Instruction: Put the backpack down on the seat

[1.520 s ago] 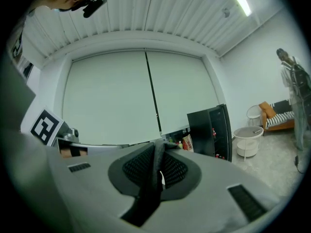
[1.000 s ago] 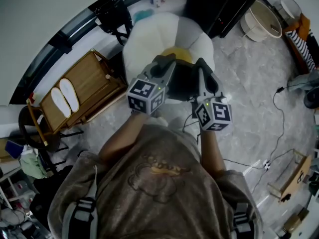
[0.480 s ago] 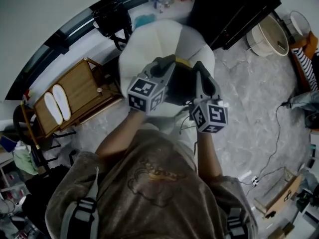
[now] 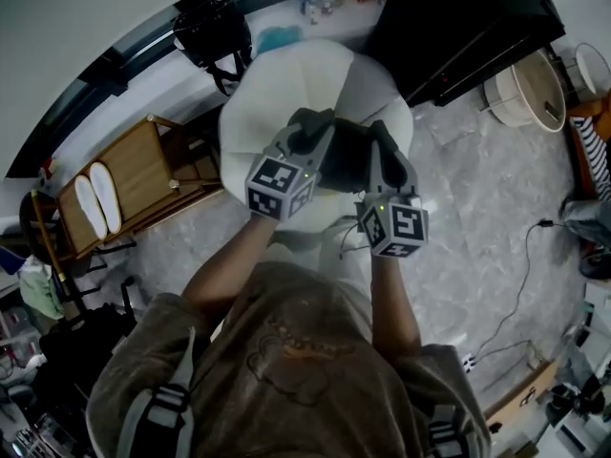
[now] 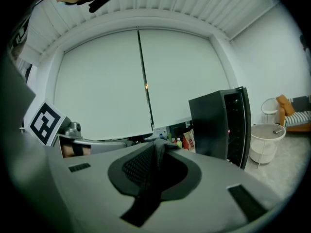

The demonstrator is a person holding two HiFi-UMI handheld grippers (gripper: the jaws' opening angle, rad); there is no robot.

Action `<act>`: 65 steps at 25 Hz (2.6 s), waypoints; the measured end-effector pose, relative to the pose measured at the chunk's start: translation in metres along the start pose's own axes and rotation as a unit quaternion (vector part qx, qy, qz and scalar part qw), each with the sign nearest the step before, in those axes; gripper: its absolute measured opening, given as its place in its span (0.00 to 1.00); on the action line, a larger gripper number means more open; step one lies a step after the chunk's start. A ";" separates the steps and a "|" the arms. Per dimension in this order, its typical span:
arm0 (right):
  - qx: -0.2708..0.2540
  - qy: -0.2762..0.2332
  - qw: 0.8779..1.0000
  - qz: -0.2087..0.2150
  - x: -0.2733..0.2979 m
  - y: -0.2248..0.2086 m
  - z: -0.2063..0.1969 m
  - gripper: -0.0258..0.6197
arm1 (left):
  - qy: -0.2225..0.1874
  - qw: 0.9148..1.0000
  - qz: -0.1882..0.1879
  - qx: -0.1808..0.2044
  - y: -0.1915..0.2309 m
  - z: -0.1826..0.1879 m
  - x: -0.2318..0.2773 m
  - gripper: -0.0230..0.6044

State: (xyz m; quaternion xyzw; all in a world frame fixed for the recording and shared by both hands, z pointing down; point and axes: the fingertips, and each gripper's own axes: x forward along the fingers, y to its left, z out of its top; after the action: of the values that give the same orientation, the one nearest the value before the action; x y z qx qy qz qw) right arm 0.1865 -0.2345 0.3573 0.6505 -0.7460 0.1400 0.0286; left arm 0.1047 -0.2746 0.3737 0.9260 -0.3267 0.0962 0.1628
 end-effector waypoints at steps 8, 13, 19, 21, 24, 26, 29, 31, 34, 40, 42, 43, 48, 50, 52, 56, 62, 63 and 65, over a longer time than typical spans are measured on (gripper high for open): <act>0.001 0.014 1.000 0.003 0.047 -0.047 -0.018 0.10 | 0.011 1.000 0.007 0.000 0.019 -0.017 0.059 0.09; 0.003 0.022 1.000 0.005 0.072 -0.065 -0.034 0.10 | 0.016 1.000 0.013 -0.008 0.034 -0.030 0.089 0.09; 0.000 0.039 0.999 0.015 0.097 -0.085 -0.060 0.10 | 0.026 0.999 0.024 -0.019 0.052 -0.052 0.119 0.09; 0.004 0.045 0.999 0.014 0.104 -0.092 -0.069 0.10 | 0.033 0.999 0.026 -0.020 0.054 -0.061 0.127 0.09; 0.010 0.051 0.999 0.012 0.113 -0.101 -0.083 0.10 | 0.040 0.999 0.030 -0.017 0.057 -0.076 0.137 0.09; 0.009 0.049 0.999 0.014 0.118 -0.102 -0.088 0.10 | 0.041 0.998 0.037 -0.012 0.060 -0.081 0.142 0.09; 0.008 0.041 0.999 0.018 0.126 -0.102 -0.089 0.10 | 0.038 0.998 0.047 -0.010 0.068 -0.083 0.149 0.09; 0.011 0.036 0.999 0.017 0.131 -0.104 -0.091 0.10 | 0.039 0.998 0.054 -0.013 0.073 -0.087 0.152 0.09; 0.010 0.031 0.999 0.012 0.137 -0.105 -0.096 0.10 | 0.040 0.997 0.063 -0.016 0.078 -0.093 0.155 0.09; 0.000 0.023 1.000 0.010 0.157 -0.107 -0.101 0.10 | 0.034 0.996 0.074 -0.025 0.092 -0.099 0.168 0.09; 0.001 0.020 1.000 0.008 0.161 -0.106 -0.105 0.10 | 0.031 0.996 0.076 -0.022 0.094 -0.101 0.171 0.09; -0.001 0.019 1.000 0.008 0.162 -0.107 -0.108 0.10 | 0.029 0.996 0.076 -0.022 0.094 -0.103 0.173 0.09; -0.006 0.022 1.000 0.005 0.170 -0.110 -0.127 0.10 | 0.029 0.996 0.080 -0.028 0.098 -0.120 0.183 0.09; -0.011 0.023 1.000 0.008 0.176 -0.114 -0.136 0.10 | 0.029 0.996 0.080 -0.028 0.101 -0.128 0.189 0.09; -0.010 0.022 1.000 0.009 0.183 -0.120 -0.143 0.10 | 0.027 0.996 0.081 -0.027 0.105 -0.134 0.197 0.09; -0.006 0.025 1.000 0.007 0.195 -0.129 -0.162 0.10 | 0.030 0.996 0.084 -0.020 0.111 -0.150 0.214 0.09; -0.016 0.044 0.999 0.006 0.221 -0.137 -0.204 0.10 | 0.037 0.995 0.092 -0.009 0.124 -0.181 0.240 0.09; -0.017 0.049 0.999 0.006 0.224 -0.138 -0.211 0.10 | 0.038 0.995 0.093 -0.008 0.127 -0.185 0.244 0.09; -0.020 0.057 0.998 0.009 0.231 -0.139 -0.222 0.10 | 0.039 0.995 0.095 -0.005 0.132 -0.192 0.250 0.09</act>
State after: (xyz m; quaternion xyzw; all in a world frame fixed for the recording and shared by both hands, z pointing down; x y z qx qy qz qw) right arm 0.2561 -0.4182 0.6463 0.6343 -0.7512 0.1625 0.0830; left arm 0.1993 -0.4448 0.6543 0.8854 -0.4072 0.1461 0.1701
